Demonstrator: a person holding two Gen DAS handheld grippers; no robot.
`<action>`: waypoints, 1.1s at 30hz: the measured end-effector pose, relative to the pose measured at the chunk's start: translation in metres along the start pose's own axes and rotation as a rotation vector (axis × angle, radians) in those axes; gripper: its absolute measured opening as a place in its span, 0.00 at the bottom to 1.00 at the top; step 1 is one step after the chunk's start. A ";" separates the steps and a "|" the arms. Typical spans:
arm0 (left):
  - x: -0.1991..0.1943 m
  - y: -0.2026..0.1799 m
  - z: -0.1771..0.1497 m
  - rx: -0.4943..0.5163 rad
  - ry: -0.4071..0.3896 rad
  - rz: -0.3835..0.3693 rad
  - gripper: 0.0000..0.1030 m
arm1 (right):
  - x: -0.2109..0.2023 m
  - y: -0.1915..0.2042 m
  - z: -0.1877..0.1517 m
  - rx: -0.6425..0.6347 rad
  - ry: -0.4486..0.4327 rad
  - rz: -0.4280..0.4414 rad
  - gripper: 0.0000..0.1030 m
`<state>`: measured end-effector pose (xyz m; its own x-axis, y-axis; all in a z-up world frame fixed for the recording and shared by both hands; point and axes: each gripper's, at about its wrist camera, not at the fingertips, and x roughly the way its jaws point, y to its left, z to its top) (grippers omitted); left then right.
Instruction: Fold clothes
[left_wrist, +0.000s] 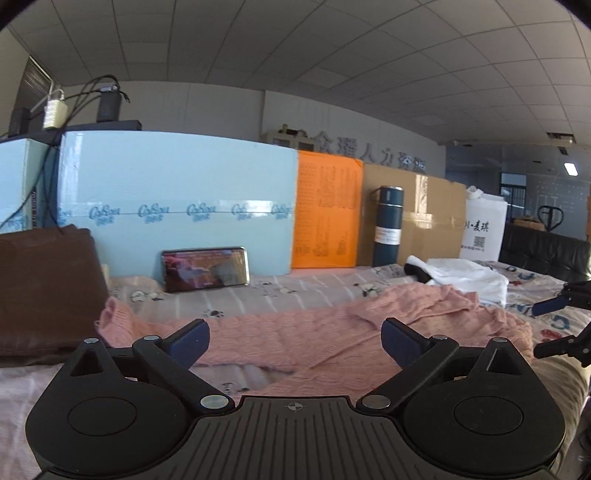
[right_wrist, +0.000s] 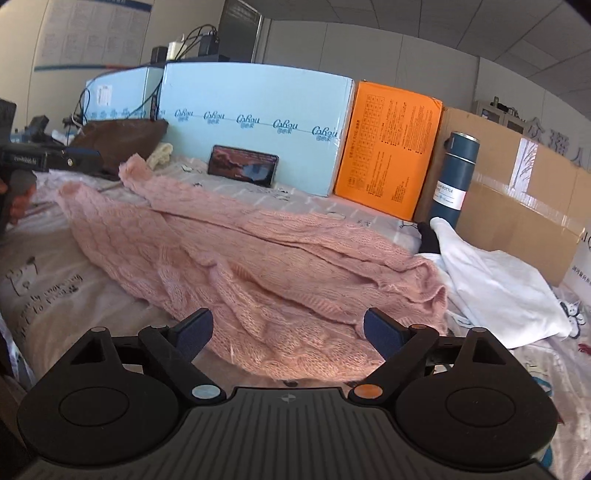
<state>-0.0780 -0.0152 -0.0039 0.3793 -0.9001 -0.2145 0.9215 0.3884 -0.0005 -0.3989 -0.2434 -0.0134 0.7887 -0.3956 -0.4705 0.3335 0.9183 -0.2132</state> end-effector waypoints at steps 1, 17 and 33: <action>-0.003 0.002 0.000 0.042 0.000 0.042 0.98 | 0.001 0.002 -0.001 -0.033 0.022 -0.020 0.86; -0.006 0.011 -0.028 0.620 0.413 0.046 0.98 | 0.025 0.030 -0.002 -0.325 0.141 -0.042 0.72; 0.020 0.036 -0.031 0.433 0.348 0.007 0.97 | 0.039 0.052 0.004 -0.438 0.065 0.047 0.47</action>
<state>-0.0401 -0.0130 -0.0383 0.4030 -0.7510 -0.5230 0.8972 0.2115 0.3876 -0.3483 -0.2108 -0.0395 0.7593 -0.3658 -0.5382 0.0366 0.8498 -0.5259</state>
